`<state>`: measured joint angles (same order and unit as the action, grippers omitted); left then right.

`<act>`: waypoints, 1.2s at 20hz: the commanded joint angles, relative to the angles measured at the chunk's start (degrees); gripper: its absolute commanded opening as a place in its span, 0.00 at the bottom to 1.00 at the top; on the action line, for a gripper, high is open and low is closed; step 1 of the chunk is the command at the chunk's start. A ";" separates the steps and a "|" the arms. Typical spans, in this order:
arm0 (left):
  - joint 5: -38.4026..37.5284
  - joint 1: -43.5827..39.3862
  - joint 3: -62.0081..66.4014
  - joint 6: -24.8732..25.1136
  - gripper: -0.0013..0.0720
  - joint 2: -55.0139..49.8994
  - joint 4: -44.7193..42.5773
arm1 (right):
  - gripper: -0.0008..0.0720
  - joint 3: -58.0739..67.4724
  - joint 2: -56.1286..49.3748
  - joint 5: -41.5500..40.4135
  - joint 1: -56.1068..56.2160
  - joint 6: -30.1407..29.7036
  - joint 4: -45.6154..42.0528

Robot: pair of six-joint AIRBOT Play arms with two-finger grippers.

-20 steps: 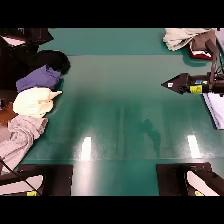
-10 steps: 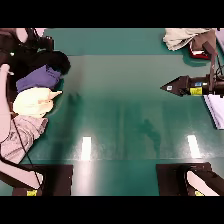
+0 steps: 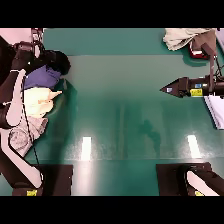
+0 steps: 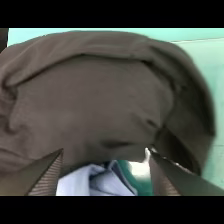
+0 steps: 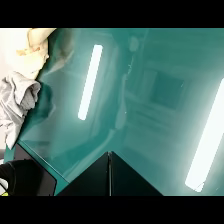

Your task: Fold the shirts.

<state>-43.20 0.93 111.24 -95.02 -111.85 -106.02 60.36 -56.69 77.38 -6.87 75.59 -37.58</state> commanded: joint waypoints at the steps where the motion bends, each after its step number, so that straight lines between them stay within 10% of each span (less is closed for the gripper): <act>1: 3.85 0.79 0.04 -1.11 0.87 -2.47 -0.55 | 0.04 0.00 -0.02 0.81 0.07 0.00 0.02; 4: 4.72 0.79 0.04 -1.11 0.87 -4.02 -0.55 | 0.04 0.00 0.00 0.66 0.04 0.00 0.00; 8: 4.57 0.76 0.11 -1.05 0.04 -4.20 0.20 | 0.04 0.00 0.00 0.59 0.04 0.00 0.02; 12: -5.11 -0.02 9.38 -0.85 0.04 -3.85 4.66 | 0.04 0.00 0.00 -2.62 0.04 0.00 0.07; 17: 3.41 -4.85 10.05 4.07 0.04 10.29 5.33 | 0.04 0.02 0.00 -8.46 0.70 -0.04 1.07; 24: 1.29 -16.39 10.01 21.33 0.04 34.86 24.61 | 0.04 0.04 6.99 -23.87 0.57 -0.22 4.00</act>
<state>-40.36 -11.09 121.16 -82.11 -85.67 -92.12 60.34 -53.10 61.52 -6.26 75.53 -34.30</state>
